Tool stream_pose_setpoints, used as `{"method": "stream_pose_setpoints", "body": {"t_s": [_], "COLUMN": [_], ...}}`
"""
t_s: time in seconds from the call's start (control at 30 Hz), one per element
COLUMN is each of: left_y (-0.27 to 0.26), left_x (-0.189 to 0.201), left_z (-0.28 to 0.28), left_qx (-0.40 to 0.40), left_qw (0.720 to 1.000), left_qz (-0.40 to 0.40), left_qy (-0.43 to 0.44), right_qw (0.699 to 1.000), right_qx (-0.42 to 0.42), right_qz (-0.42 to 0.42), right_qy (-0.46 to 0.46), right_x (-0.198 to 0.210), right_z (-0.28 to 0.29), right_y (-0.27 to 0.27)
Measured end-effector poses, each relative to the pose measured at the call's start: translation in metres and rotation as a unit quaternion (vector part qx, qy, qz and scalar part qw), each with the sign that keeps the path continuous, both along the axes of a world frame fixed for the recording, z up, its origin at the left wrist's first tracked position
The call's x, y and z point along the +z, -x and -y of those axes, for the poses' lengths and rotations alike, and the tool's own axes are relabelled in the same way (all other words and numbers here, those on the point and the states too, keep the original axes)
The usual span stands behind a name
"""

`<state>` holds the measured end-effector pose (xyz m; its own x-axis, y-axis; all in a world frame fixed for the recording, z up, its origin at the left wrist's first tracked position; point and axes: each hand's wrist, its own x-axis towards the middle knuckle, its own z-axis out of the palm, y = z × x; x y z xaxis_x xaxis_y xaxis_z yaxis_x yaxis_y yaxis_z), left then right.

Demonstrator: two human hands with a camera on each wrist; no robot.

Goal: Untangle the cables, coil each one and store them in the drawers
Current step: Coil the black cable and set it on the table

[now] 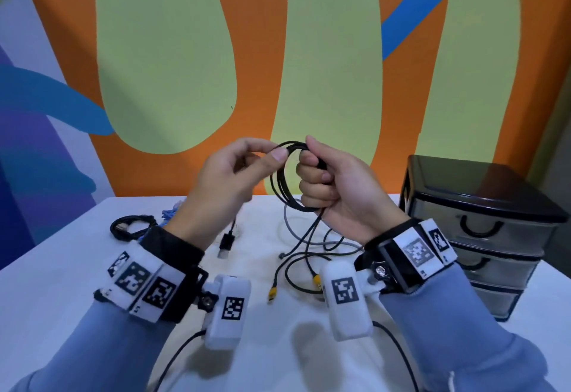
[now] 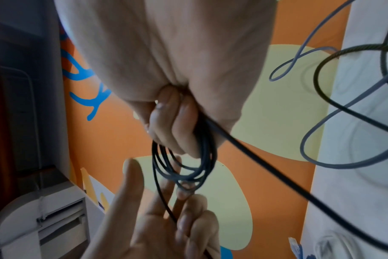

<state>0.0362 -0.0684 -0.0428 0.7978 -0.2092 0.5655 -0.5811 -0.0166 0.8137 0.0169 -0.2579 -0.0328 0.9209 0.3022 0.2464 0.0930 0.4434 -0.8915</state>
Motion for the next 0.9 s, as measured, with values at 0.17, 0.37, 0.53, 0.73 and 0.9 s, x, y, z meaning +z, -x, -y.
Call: {"method": "stream_pose_setpoints", "body": {"t_s": [0.17, 0.37, 0.53, 0.73, 0.9], "left_y": [-0.011, -0.004, 0.008, 0.011, 0.011], "left_x": [0.000, -0.006, -0.006, -0.006, -0.013], "left_z": [-0.015, 0.000, 0.013, 0.017, 0.024], "left_qx": [0.102, 0.049, -0.059, -0.078, 0.023], "left_qw": [0.989, 0.997, 0.994, 0.984, 0.998], "left_qz": [0.104, 0.050, -0.067, -0.095, -0.042], "left_qy": [-0.023, -0.042, 0.064, 0.127, 0.046], "right_qw": [0.998, 0.997, 0.968, 0.897, 0.898], "right_qx": [0.043, 0.051, -0.197, -0.332, -0.334], "right_qz": [-0.010, 0.016, 0.138, 0.201, 0.181], "right_qy": [-0.032, -0.062, 0.074, 0.209, 0.220], "right_x": [0.000, 0.000, -0.006, -0.013, -0.016], "right_z": [-0.001, -0.016, -0.023, -0.022, -0.020], "right_y": [0.002, 0.008, -0.001, -0.009, -0.007]}}
